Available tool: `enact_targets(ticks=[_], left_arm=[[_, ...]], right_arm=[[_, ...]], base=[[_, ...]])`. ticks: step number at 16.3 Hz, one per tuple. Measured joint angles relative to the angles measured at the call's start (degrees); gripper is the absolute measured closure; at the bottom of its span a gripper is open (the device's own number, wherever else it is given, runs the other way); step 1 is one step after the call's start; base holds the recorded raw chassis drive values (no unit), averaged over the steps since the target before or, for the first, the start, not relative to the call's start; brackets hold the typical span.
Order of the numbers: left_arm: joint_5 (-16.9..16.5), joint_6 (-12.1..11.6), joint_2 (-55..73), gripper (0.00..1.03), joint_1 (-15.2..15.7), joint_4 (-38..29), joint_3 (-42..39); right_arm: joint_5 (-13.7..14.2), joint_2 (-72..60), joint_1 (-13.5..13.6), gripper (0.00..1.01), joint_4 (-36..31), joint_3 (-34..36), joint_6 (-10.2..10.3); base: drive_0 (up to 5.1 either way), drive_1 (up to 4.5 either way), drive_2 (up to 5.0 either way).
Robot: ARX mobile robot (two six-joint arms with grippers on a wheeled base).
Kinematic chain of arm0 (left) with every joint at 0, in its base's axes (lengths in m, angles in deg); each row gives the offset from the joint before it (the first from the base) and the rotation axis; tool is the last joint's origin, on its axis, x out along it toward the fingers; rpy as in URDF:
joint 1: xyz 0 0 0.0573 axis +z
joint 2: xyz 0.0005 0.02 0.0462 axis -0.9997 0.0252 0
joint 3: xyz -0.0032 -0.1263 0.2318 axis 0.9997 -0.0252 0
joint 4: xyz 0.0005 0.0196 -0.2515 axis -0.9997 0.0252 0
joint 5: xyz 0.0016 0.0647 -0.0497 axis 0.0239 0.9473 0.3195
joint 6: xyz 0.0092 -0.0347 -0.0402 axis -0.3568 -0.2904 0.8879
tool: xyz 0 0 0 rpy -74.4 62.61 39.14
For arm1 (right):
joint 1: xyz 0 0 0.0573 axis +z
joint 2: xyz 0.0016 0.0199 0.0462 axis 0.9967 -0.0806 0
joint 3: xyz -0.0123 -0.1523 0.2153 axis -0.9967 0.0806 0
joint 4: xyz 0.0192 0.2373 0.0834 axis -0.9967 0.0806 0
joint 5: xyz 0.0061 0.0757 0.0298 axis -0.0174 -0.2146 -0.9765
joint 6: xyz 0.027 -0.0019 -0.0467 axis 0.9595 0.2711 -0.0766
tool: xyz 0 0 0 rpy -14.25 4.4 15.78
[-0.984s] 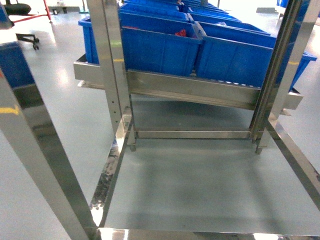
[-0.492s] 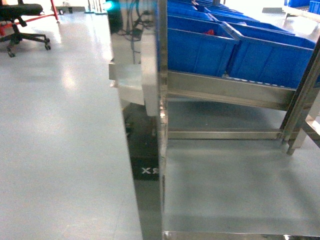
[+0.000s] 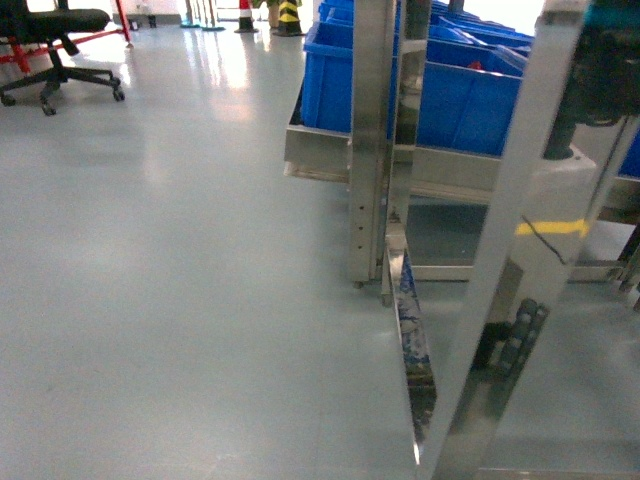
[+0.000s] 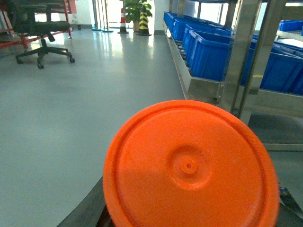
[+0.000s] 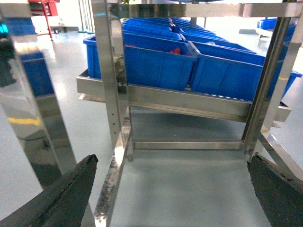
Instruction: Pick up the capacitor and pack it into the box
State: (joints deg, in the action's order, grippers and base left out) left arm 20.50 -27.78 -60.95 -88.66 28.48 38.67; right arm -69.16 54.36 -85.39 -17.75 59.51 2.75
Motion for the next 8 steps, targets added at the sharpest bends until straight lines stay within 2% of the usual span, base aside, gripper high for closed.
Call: enact_targets(ticks=[8], left_arm=[[-0.07, 0.00, 0.00, 0.59, 0.00, -0.22, 0.00]], right_arm=[[0.02, 0.00, 0.00, 0.03, 0.07, 0.00, 0.00]], base=[[-4.9, 2.60, 2.6]])
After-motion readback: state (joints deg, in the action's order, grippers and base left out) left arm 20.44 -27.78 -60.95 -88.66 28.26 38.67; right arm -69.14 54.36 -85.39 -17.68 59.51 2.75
